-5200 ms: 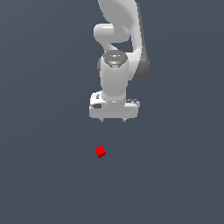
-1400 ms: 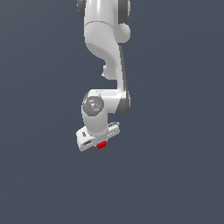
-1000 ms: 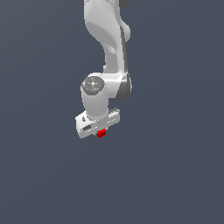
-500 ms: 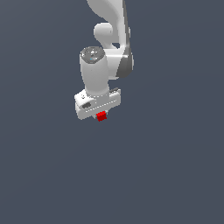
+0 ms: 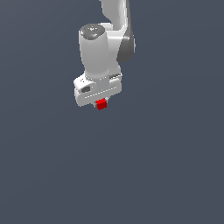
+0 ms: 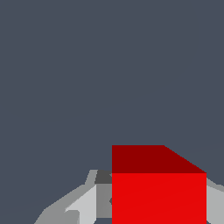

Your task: Pick up the red cube and move it to a goal position.

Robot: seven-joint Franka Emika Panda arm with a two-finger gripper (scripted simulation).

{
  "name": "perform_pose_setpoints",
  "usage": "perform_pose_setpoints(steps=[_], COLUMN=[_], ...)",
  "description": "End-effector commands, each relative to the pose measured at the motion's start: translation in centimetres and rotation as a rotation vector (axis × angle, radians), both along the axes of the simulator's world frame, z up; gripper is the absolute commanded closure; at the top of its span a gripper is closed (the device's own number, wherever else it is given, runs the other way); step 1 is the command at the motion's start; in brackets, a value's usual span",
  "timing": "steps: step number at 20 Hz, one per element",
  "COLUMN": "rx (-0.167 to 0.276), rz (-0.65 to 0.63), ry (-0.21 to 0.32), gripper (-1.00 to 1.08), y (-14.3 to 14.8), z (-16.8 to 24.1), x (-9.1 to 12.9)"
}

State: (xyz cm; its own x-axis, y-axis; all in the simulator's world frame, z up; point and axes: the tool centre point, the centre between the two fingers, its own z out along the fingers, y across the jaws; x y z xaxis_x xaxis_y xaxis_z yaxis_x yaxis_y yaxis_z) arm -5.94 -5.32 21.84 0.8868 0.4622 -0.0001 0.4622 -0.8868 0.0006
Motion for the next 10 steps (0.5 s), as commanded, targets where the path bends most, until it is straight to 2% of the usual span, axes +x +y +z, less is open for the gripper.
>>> perform_pose_setpoints(steps=[1, 10], rx=[0.0, 0.001], rz=[0.0, 0.0], ry=[0.0, 0.0], gripper=[1.08, 1.08], y=[0.03, 0.01], z=[0.67, 1.1], x=[-0.49, -0.65])
